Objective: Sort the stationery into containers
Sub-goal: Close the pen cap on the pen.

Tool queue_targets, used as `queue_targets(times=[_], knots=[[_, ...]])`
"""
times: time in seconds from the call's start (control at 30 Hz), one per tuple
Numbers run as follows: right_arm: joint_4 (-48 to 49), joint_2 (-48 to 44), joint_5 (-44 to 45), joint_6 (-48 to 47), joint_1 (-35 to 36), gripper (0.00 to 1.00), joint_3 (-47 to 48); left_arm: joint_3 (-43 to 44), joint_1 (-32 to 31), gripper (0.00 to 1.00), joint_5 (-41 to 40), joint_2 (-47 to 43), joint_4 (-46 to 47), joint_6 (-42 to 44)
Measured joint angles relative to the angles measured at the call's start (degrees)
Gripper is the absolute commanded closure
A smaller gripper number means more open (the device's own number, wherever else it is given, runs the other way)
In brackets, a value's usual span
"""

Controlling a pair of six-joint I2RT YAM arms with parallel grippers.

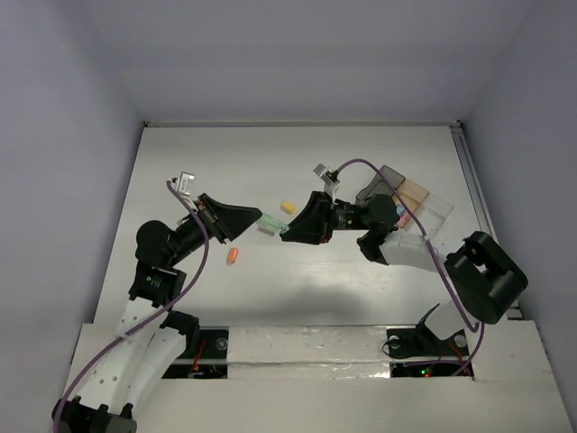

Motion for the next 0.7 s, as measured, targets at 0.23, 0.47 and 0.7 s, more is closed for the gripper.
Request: queue_targets(times=[0.23,0.47,0.7], knots=[[0.0,2.7,0.6,2.0,0.0,1.00,0.5,-3.0,0.4,1.00,-1.3,0.0,3.8,-1.2],[0.0,3.0,1.9,2.3,0.2,1.00,0.5,-4.3,0.3,1.00,-2.6,0.0,6.2,-1.7],[-1.5,1.9,4.7,-1.1,1.2,1.00,0.7,-4.5,-0.3,1.00,-4.7,-0.1,8.2,-1.2]])
